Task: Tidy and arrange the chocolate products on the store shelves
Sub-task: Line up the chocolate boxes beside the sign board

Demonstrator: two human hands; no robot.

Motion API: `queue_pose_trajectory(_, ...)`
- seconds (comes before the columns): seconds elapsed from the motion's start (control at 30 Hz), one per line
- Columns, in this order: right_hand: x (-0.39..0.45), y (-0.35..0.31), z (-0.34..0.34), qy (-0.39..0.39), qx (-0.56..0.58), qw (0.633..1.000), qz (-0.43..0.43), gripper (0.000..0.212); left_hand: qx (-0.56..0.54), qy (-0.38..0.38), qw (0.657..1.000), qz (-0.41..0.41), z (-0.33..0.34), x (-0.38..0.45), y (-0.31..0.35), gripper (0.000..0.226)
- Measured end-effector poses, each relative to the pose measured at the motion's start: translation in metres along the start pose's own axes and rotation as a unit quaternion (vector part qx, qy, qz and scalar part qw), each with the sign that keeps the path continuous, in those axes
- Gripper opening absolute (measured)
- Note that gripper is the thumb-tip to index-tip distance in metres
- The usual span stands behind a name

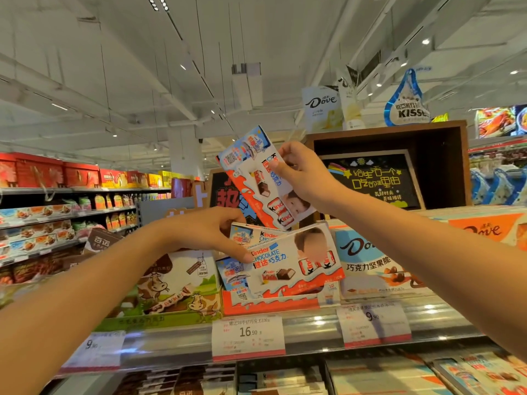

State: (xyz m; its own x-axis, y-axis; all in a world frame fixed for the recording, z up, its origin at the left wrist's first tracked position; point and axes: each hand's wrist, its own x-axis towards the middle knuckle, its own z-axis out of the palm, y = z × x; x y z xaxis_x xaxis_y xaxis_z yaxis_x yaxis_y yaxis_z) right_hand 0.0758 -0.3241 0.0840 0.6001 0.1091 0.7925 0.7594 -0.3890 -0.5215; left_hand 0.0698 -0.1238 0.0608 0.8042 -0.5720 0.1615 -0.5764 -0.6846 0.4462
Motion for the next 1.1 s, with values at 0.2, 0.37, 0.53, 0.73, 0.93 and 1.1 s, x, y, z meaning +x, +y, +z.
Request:
queue_pose_trajectory(0.2, -0.005, 0.016, 0.012, -0.227, -0.136, 0.963, 0.056, 0.024, -0.037, -0.031, 0.999, -0.006, 0.003, 0.003, -0.002, 0.043)
queue_pose_trajectory(0.37, 0.002, 0.007, -0.007, -0.269, -0.184, 0.942, 0.083, 0.029, 0.008, 0.058, 0.998, 0.027, 0.004, 0.0, -0.005, 0.056)
queue_pose_trajectory(0.53, 0.002, 0.002, -0.004, -0.298, -0.237, 0.919, 0.101, 0.028, 0.04, 0.122, 0.992, 0.008, 0.005, -0.001, -0.007, 0.092)
queue_pose_trajectory(0.73, -0.006, -0.008, -0.002, -0.331, -0.286, 0.895, 0.084, 0.031, 0.114, 0.177, 0.977, 0.025, 0.005, 0.001, -0.009, 0.129)
queue_pose_trajectory(0.93, -0.004, -0.005, 0.0, -0.33, -0.278, 0.897, 0.095, 0.032, -0.031, 0.056, 0.996, 0.058, 0.005, 0.004, -0.011, 0.121)
queue_pose_trajectory(1.1, -0.01, 0.001, -0.006, -0.317, -0.277, 0.9, 0.113, 0.043, -0.023, 0.067, 0.995, 0.073, 0.004, 0.008, -0.009, 0.102)
